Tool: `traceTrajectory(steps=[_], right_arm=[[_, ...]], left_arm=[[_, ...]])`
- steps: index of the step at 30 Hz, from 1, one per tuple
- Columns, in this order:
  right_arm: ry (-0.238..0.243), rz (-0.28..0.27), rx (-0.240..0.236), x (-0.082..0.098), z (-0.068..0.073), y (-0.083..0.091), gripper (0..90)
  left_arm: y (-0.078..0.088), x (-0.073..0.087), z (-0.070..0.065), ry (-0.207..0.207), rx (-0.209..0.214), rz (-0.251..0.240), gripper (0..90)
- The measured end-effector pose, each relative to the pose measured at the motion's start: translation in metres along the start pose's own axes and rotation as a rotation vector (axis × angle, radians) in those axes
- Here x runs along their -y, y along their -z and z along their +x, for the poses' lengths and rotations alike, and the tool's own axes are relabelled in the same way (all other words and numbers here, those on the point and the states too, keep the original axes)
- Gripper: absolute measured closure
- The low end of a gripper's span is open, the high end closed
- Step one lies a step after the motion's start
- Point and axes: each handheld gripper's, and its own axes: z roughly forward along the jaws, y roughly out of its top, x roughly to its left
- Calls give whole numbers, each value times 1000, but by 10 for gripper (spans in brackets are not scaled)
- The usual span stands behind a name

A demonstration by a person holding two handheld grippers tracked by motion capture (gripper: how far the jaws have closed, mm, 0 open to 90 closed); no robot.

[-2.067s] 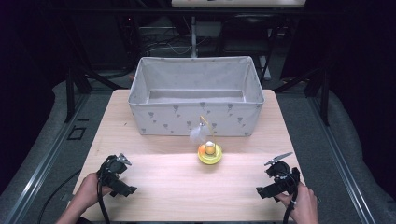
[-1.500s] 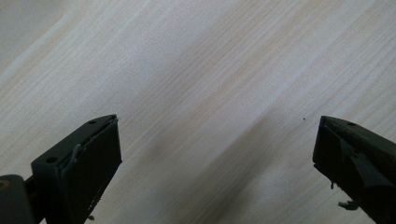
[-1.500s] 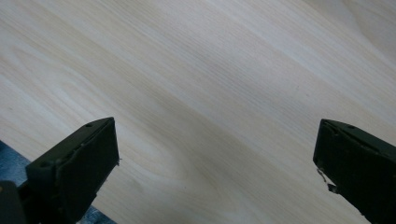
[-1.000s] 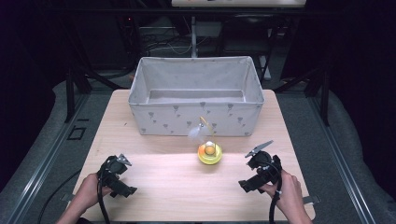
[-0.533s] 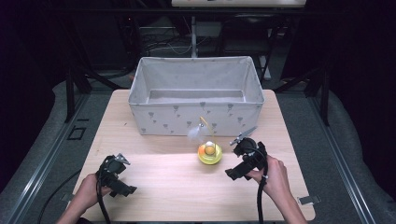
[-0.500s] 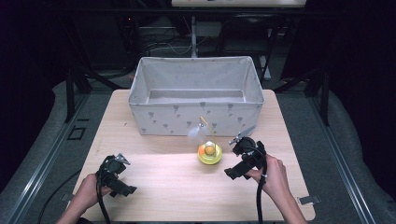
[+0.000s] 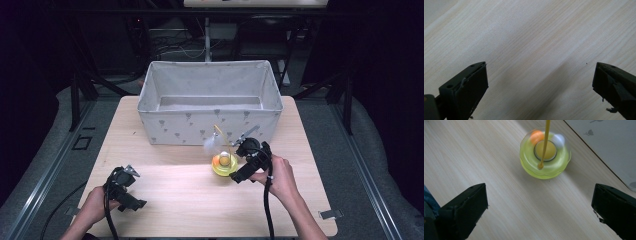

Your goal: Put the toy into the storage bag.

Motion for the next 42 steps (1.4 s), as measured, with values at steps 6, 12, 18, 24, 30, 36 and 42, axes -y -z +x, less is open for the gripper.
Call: traceTrajectory(steps=[6,12,18,24,30,36,42], right_arm=[[12,-28,2,-8,1,-7,134],[20,-22,29,-18,-3,-7,279],[35,-9,38,-27,-7,-9,498],[51,-6,48,-38,-7,-9,600],[70,-4,56,-46,-3,-8,690],[88,3,60,-50,1,-3,824],[81,1,47,-53,1,-4,879]], left_arm=[[0,0,-1,-5,-1,3,2],[0,-1,-2,-13,0,3,2],[0,-1,-2,-13,0,4,2],[0,-1,-2,-13,0,2,2],[0,-1,-2,-17,-2,5,2],[0,-1,-3,-19,-2,9,3],[0,-1,-2,-18,-4,10,5]])
